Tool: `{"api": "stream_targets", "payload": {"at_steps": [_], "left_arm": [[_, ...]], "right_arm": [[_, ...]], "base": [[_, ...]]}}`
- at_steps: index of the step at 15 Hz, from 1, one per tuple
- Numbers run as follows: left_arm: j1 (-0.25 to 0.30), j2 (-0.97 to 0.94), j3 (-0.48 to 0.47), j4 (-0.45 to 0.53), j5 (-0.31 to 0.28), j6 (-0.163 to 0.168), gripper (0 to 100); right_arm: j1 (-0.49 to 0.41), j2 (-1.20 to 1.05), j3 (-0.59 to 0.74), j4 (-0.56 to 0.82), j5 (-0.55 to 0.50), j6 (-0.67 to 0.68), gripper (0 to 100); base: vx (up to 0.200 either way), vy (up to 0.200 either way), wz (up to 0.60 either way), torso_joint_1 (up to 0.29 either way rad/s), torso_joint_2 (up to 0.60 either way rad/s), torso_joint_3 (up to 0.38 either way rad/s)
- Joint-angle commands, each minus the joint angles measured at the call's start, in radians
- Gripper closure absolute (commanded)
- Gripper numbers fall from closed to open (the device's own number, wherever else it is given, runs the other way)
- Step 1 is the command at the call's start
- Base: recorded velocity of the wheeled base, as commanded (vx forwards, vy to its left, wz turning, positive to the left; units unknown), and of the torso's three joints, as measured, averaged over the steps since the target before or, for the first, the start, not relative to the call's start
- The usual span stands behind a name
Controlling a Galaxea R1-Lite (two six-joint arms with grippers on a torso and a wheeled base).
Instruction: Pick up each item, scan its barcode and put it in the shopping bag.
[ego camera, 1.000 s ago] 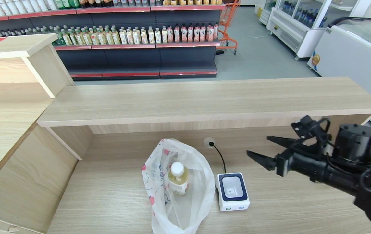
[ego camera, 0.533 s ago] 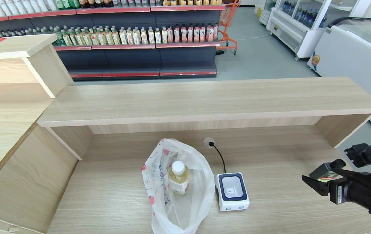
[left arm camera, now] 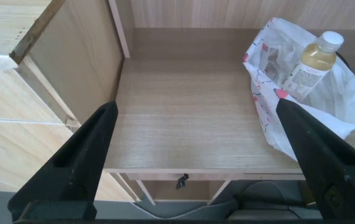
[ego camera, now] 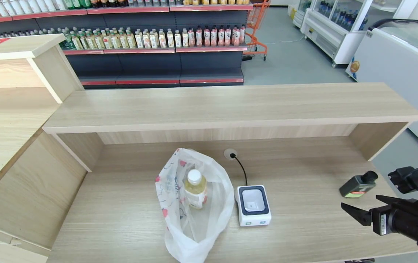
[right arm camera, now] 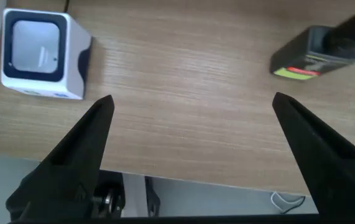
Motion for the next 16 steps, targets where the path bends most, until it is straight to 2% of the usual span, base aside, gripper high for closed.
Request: {"api": "stream_targets", "payload": {"at_steps": [1, 4, 10, 16], "left_arm": [[-0.001, 0.000, 0.000, 0.001, 0.001, 0.000, 0], [-0.001, 0.000, 0.000, 0.001, 0.001, 0.003, 0], [-0.001, 0.000, 0.000, 0.001, 0.001, 0.004, 0], [-0.001, 0.000, 0.000, 0.001, 0.001, 0.004, 0]], "right_arm": [[0.001, 0.002, -0.002, -0.001, -0.001, -0.002, 0], [-0.002, -0.001, -0.005, -0.002, -0.004, -0.010, 0], [-0.024, 0.029, 0.000, 0.002, -0.090, -0.085, 0], [-0.034, 0.045, -0.002, 0.007, -0.105, -0.142, 0]], "base": [[-0.200, -0.200, 0.00, -0.007, -0.01, 0.002], [0.000, 0.000, 0.00, 0.000, 0.00, 0.000], [0.000, -0.200, 0.00, 0.010, 0.00, 0.002], [0.000, -0.200, 0.00, 0.004, 0.00, 0.002]]}}
